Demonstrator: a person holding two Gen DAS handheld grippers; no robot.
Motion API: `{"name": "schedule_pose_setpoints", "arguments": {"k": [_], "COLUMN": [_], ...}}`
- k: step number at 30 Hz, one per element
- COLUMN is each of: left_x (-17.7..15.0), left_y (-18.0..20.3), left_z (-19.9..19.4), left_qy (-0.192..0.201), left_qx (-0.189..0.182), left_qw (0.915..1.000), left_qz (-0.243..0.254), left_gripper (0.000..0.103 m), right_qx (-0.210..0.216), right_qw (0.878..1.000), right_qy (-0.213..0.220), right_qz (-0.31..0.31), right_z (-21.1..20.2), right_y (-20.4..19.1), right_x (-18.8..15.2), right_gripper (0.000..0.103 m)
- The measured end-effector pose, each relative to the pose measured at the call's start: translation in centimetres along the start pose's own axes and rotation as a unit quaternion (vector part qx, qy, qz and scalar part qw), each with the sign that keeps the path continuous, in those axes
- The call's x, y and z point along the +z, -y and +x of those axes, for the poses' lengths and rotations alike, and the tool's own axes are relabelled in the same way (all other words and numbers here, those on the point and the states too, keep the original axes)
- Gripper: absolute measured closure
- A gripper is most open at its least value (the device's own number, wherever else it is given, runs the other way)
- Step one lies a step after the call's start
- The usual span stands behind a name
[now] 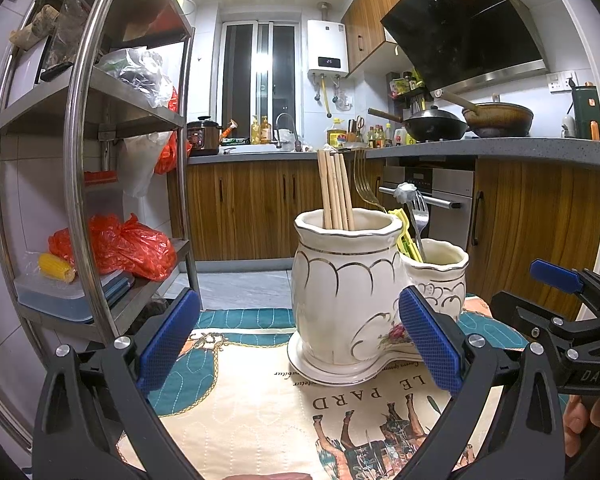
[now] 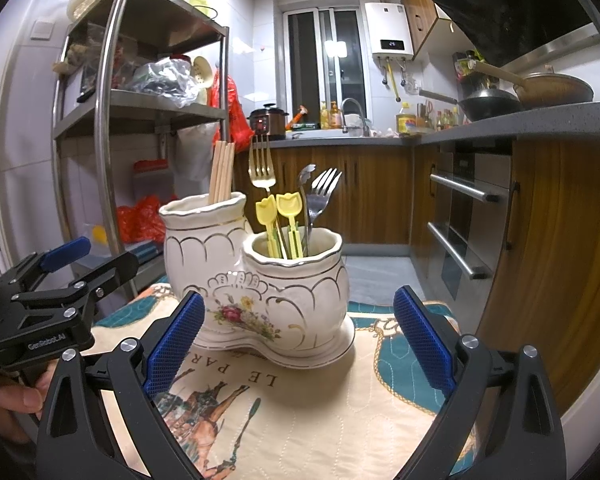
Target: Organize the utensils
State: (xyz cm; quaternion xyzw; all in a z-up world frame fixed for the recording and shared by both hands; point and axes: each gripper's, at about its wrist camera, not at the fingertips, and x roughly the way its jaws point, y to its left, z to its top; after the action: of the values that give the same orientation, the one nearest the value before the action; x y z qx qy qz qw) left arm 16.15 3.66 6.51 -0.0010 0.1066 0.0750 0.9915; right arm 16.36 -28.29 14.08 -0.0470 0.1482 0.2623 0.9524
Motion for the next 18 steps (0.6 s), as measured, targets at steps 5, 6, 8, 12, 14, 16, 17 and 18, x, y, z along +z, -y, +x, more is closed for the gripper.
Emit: {"name": "schedule_pose_setpoints", "arguments": {"k": [5, 6, 8, 12, 14, 16, 17, 18], "left_x": [-0.02, 0.0, -0.01, -0.01, -0.01, -0.07, -0.1, -0.15], "left_y": [-0.01, 0.0, 0.0, 0.0, -0.01, -0.02, -0.02, 0.02], "left_z": [-0.05, -0.02, 0.01, -0.03, 0.02, 0.06, 0.03, 0.03], "left_qy": [0.0, 0.001, 0.0, -0.001, -0.001, -0.002, -0.003, -0.003], "left_qx": [0.0, 0.0, 0.0, 0.0, 0.001, 0.001, 0.001, 0.001], "left_qw": [1.0, 1.0, 1.0, 1.0, 1.0, 1.0, 1.0, 1.0], "left_qz": [0.0, 0.0, 0.0, 0.0, 0.0, 0.0, 0.0, 0.0], "left_gripper": [0.005, 0.005, 0.005, 0.005, 0.005, 0.005, 0.005, 0.005], "right_qx": [0.0, 0.0, 0.0, 0.0, 0.0, 0.0, 0.0, 0.0], "right_qw": [1.0, 1.0, 1.0, 1.0, 1.0, 1.0, 1.0, 1.0], "right_qy": [0.0, -0.001, 0.0, 0.0, 0.0, 0.0, 0.0, 0.0], "right_qz": [0.0, 0.0, 0.001, 0.002, 0.001, 0.001, 0.0, 0.001], "right_z": [0.01, 0.03, 0.02, 0.02, 0.02, 0.02, 0.03, 0.03], "right_y": [-0.01, -0.01, -0.03, -0.02, -0.02, -0.02, -0.02, -0.04], "right_x": [0.0, 0.0, 0.01, 0.01, 0.01, 0.02, 0.02, 0.02], "right_gripper": [0.008, 0.008, 0.008, 0.008, 0.008, 0.008, 0.008, 0.008]}}
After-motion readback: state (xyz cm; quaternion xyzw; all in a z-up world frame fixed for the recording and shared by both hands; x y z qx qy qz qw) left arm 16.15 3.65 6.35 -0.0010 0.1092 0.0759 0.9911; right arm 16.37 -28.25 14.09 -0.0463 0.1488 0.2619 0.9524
